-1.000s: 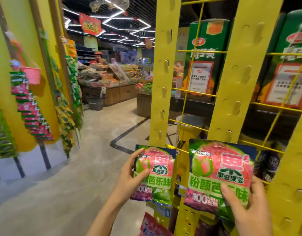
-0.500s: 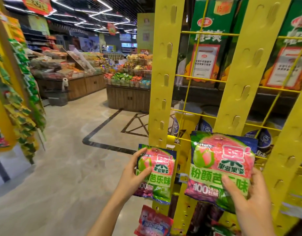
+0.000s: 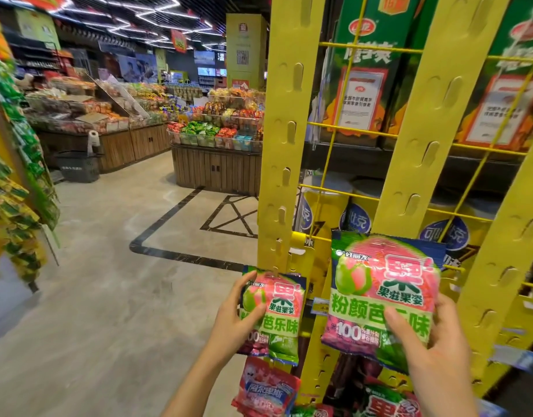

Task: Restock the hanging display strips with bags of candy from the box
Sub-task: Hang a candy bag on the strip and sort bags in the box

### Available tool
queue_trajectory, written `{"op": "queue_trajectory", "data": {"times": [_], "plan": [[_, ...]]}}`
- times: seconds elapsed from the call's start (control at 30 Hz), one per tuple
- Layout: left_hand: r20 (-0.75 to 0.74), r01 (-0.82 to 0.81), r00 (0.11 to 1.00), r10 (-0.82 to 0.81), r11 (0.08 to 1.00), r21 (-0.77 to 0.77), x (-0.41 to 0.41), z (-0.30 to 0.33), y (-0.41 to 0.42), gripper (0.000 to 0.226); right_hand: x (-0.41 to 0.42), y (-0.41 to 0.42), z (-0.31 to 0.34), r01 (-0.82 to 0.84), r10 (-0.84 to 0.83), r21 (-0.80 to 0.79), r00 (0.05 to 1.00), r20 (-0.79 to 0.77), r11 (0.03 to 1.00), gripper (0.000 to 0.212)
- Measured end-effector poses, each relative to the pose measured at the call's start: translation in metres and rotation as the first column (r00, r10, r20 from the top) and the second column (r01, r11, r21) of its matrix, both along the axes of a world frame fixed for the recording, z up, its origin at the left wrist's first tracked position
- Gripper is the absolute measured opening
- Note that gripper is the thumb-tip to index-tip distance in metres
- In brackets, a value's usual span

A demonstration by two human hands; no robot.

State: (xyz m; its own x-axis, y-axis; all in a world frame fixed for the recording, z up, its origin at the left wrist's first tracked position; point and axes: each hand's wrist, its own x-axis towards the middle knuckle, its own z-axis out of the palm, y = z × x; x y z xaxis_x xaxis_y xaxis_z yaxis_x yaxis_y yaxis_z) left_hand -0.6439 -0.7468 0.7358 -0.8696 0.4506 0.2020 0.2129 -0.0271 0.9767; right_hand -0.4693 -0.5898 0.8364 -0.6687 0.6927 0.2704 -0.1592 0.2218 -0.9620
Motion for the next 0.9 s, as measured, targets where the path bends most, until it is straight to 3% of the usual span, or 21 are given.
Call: {"op": "queue_trajectory", "data": {"times": [0.23,0.4,0.57,0.77,0.9], "plan": [[0.034,-0.043,0.999,0.041,0.998,0.052,0.000,-0.002,0.002,0.056,-0.004,-0.002,-0.006,-0.012,0.012,0.011,1.000,0.005,1.000,0.031],[-0.156,-0.129,0.980,0.122,0.991,-0.034,-0.008,0.018,0.005,0.041,-0.009,-0.006,-0.011,-0.021,0.021,0.002,1.000,-0.004,1.000,0.030],[-0.324,-0.233,0.920,0.222,0.972,0.003,-0.016,0.055,0.003,0.022,-0.012,-0.014,-0.012,-0.062,0.061,-0.012,0.998,-0.020,0.998,0.028],[-0.497,-0.212,0.849,0.181,0.977,-0.007,-0.026,0.112,0.008,0.019,-0.024,-0.027,-0.015,-0.155,0.154,-0.039,0.987,-0.044,0.987,0.035],[-0.552,-0.209,0.818,0.159,0.978,-0.028,-0.029,0.135,0.012,0.018,-0.031,-0.036,-0.019,-0.199,0.198,-0.005,0.977,-0.081,0.980,0.054]]}}
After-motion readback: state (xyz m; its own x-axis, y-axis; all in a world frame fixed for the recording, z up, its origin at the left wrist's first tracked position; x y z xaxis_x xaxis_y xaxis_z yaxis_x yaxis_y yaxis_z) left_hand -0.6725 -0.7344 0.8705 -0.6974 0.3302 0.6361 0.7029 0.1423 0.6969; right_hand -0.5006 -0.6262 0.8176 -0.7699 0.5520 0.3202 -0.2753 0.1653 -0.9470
